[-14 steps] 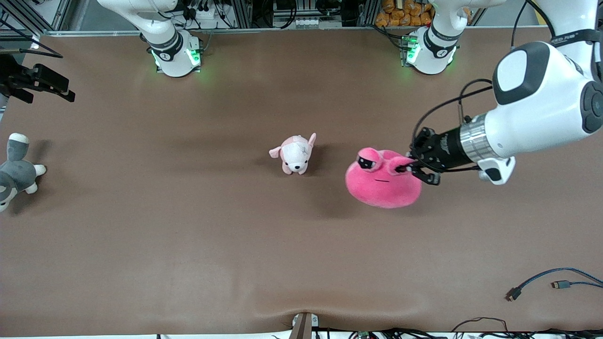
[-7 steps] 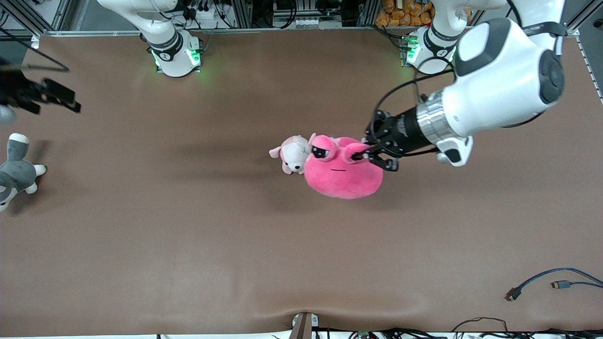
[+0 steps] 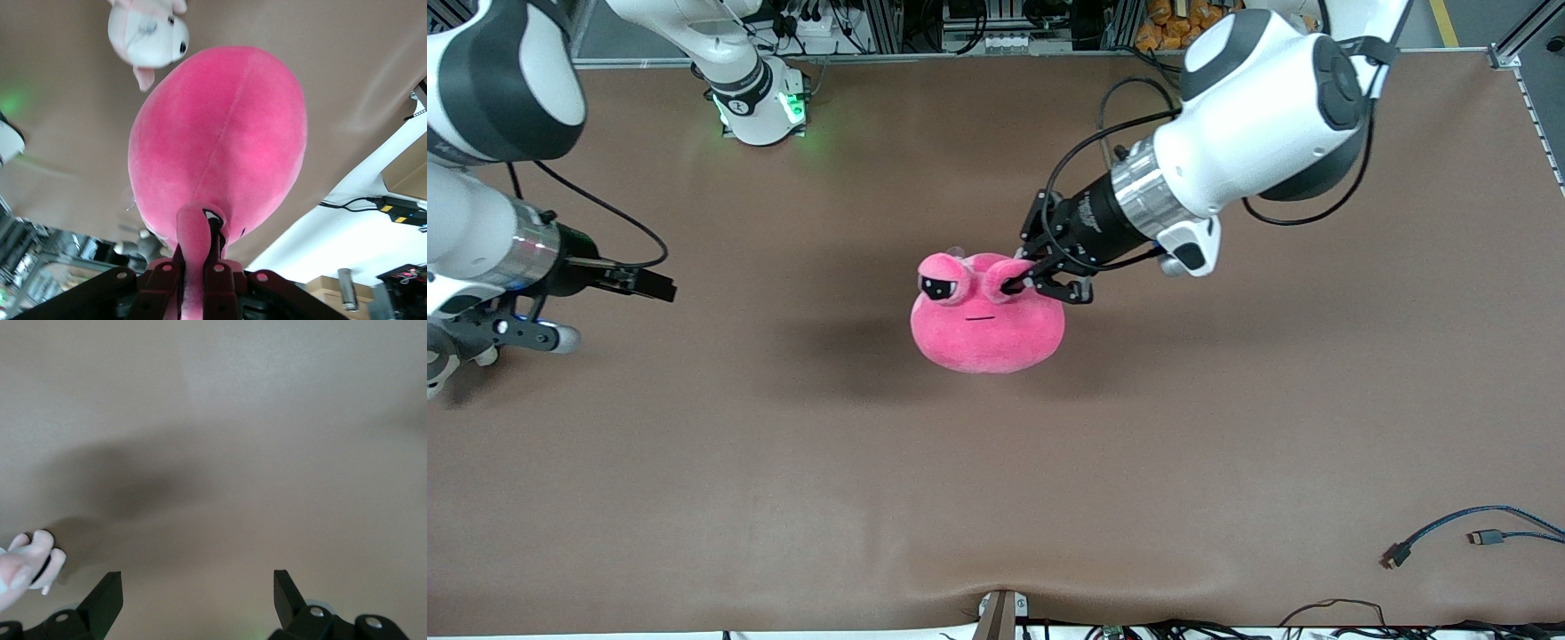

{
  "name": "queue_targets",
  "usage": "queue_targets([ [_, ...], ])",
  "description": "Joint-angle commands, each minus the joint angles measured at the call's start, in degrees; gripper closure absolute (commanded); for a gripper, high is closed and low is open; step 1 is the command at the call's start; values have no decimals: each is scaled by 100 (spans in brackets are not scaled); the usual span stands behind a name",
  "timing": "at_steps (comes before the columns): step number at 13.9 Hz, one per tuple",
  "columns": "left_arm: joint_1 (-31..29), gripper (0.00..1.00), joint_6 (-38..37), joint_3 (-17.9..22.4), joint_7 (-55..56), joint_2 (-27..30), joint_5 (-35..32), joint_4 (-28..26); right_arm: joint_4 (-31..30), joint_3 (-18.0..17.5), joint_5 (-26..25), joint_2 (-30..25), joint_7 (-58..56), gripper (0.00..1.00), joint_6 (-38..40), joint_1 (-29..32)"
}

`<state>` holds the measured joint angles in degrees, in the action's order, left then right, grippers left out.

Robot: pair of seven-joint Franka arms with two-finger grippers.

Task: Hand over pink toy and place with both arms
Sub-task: 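Carry the pink plush toward the right gripper while the right gripper approaches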

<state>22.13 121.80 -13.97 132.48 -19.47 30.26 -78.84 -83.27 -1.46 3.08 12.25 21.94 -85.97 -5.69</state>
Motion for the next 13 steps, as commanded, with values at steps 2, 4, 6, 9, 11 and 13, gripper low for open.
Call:
queue_targets([
  [2, 352, 100, 562, 35, 690, -268, 94, 202, 170, 40, 612, 58, 2053, 0, 55, -143],
  [4, 572, 100, 896, 61, 937, -399, 85, 194, 197, 32, 790, 84, 3022, 0, -173, -283],
  [6, 730, 100, 1160, 79, 1069, -496, 76, 185, 284, 32, 886, 146, 3901, 0, -436, -468],
  [9, 1003, 100, 1468, 114, 1183, -576, 15, 167, 609, 32, 1080, 339, 4957, 0, -499, -468],
  [11, 1109, 100, 1662, 114, 1315, -611, -3, 150, 776, 23, 1316, 339, 5633, 0, -490, -477],
  [13, 1144, 100, 1671, 105, 1351, -629, 6, 150, 908, 31, 1983, 383, 6581, 0, -587, -573],
])
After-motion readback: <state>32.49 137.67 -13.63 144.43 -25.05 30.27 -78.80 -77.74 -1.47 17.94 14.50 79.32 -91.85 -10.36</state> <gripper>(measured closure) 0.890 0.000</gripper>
